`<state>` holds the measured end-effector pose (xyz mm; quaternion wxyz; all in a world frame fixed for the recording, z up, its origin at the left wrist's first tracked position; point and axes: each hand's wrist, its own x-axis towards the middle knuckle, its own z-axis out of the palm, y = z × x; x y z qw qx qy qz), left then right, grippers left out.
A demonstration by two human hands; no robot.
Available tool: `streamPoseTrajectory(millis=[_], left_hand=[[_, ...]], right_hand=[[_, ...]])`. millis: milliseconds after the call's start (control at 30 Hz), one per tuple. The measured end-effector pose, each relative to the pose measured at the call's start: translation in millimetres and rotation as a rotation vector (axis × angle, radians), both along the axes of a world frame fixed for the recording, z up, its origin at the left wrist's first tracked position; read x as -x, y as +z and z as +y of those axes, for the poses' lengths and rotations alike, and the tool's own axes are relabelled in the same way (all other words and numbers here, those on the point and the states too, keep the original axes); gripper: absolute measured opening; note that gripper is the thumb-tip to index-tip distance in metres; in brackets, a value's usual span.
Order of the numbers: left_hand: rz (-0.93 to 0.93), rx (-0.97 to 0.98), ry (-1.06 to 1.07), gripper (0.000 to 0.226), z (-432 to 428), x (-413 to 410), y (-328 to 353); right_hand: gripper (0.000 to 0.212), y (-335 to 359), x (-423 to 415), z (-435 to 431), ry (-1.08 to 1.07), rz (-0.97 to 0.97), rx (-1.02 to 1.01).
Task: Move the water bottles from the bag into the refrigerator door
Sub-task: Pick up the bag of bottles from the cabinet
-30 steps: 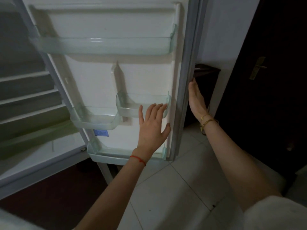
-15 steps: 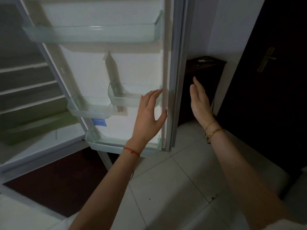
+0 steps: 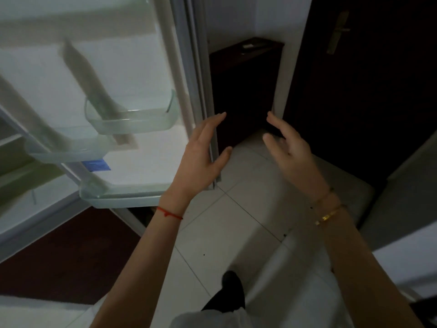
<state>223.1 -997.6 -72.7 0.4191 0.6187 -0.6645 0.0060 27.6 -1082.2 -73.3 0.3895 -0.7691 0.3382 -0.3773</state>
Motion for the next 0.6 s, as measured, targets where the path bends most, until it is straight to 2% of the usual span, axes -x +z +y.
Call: streamPoseTrajectory(millis=[333, 600], left_hand=[[0.038, -0.143, -0.138, 0.063, -65.5, 21.6, -24.5], [0.083, -0.199, -0.132, 0.063, -150.9, 35.7, -36.3]], right_hand=[[0.057, -18.9, 54.4, -41.3, -0.104, 0.289, 0.018], [0.059, -18.9, 68.3, -119.0, -0.154, 0.323, -0.036]])
